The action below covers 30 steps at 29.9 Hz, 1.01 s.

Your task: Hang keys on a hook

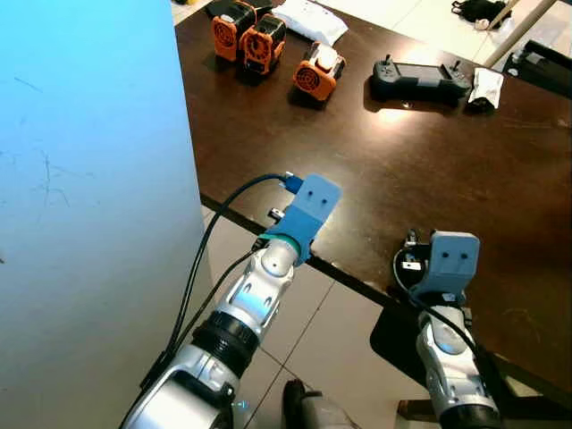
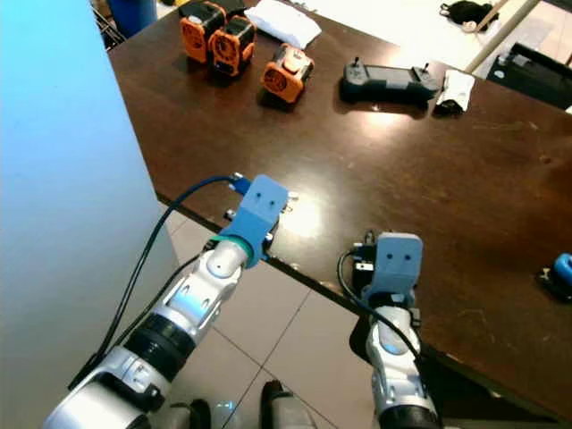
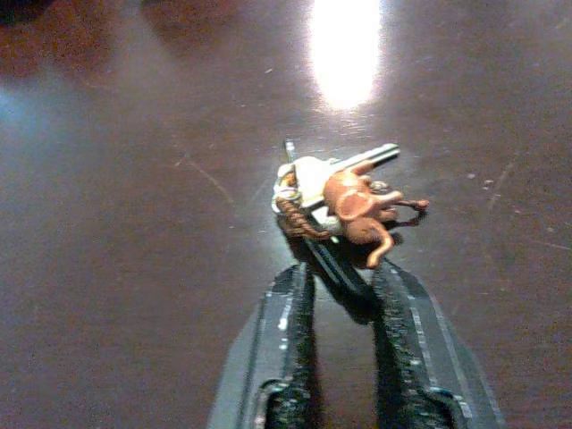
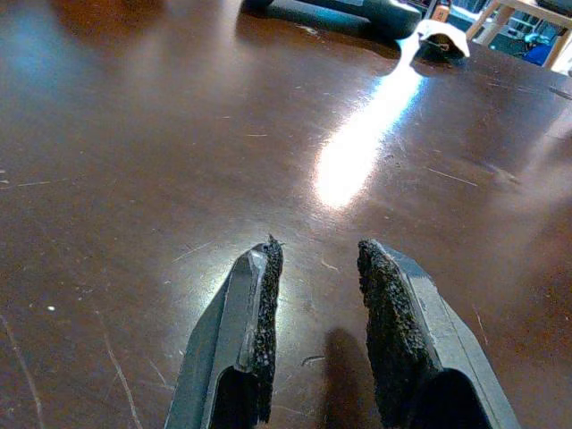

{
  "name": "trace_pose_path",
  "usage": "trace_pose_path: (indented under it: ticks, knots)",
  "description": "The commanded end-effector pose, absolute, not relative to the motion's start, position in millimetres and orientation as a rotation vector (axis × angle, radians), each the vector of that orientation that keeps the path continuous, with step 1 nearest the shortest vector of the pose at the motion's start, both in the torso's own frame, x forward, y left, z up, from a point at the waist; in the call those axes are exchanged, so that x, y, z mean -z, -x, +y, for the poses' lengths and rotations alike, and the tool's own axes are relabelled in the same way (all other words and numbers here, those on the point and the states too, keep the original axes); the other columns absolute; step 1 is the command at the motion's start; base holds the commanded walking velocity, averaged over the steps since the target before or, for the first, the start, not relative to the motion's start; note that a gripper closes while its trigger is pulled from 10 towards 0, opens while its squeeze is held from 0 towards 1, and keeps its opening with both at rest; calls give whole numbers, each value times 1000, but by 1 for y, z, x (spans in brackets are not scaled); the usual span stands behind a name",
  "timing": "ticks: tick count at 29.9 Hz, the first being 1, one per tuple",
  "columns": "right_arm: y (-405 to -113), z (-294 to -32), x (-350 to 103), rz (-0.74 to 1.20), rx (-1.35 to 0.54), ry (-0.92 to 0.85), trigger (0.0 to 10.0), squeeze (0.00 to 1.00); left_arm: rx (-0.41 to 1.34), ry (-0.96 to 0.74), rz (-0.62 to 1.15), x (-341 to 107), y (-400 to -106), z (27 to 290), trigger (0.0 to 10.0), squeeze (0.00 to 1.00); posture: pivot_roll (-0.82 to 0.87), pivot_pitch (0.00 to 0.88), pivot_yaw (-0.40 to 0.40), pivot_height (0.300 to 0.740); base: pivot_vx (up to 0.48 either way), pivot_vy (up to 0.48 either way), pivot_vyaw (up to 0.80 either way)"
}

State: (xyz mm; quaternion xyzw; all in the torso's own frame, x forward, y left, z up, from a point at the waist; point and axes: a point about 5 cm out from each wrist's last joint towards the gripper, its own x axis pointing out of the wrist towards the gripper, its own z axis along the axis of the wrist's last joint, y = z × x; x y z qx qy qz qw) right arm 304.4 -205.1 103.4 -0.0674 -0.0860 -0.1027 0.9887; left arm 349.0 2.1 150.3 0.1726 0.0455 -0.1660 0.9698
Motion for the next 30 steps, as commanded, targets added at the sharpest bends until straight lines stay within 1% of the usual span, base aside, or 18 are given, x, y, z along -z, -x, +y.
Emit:
trace_pose_path:
  ticks: [1, 9, 15, 16, 17, 18, 19, 20, 21, 23, 24, 25, 26, 29, 30]
  knots:
    - [-300, -206, -90, -116, 204, 145, 10000, 0, 403, -325, 182, -135, -335, -26, 0, 0, -117, 253, -10, 740, 0, 0, 0]
    - [-301, -206, -90, -116, 203, 144, 10000, 0, 389, -326, 185, -135, -338, -21, 0, 0, -112, 237, -6, 740, 0, 0, 0]
    - [-301, -206, -89, -116, 205, 145, 10000, 0, 374, -290, 147, -144, -341, -15, 0, 0, -111, 234, -5, 740, 0, 0, 0]
    - [-301, -206, -89, -115, 205, 145, 10000, 0, 386, -265, 100, -152, -341, -14, 7843, 0, -108, 230, -4, 740, 0, 0, 0]
    - [-301, -206, -89, -115, 206, 145, 10000, 0, 406, -239, 46, -161, -340, -13, 7843, 0, -108, 230, -4, 740, 0, 0, 0]
    - [-301, -206, -89, -115, 206, 145, 10000, 0, 406, -239, 46, -161, -340, -13, 7843, 0, -108, 230, -4, 740, 0, 0, 0]
    - [-301, -206, -89, -116, 206, 144, 10000, 0, 428, -221, -25, -172, -338, -9, 10000, 0, -108, 230, -4, 740, 0, 0, 0]
    - [-302, -205, -90, -119, 206, 143, 10000, 0, 459, -189, -105, -186, -334, -3, 10000, 0, -108, 230, -4, 740, 0, 0, 0]
    - [-302, -205, -90, -121, 205, 143, 10000, 0, 465, -165, -146, -192, -331, 3, 10000, 0, -103, 225, -3, 740, 0, 0, 0]
    - [-302, -205, -90, -122, 203, 143, 10000, 0, 468, -150, -170, -196, -329, 7, 10000, 0, -103, 225, -3, 740, 0, 0, 0]
    - [-302, -204, -91, -127, 195, 140, 10000, 0, 461, -95, -256, -209, -323, 16, 10000, 0, -99, 219, -1, 740, 0, 0, 0]
    - [-302, -204, -91, -127, 195, 140, 10000, 0, 461, -95, -256, -209, -323, 16, 10000, 0, -99, 219, -1, 740, 0, 0, 0]
    - [-303, -202, -91, -133, 183, 135, 10000, 0, 448, -48, -386, -229, -311, 29, 10000, 0, -94, 215, 1, 740, 0, 0, 0]
    - [-303, -201, -91, -134, 180, 134, 10000, 0, 446, -42, -417, -234, -308, 32, 10000, 0, -94, 215, 1, 740, 0, 0, 0]
    - [-304, -199, -91, -132, 175, 131, 10000, 0, 439, -78, -449, -239, -306, 35, 10000, 0, -72, 205, -2, 740, 0, 0, 0]
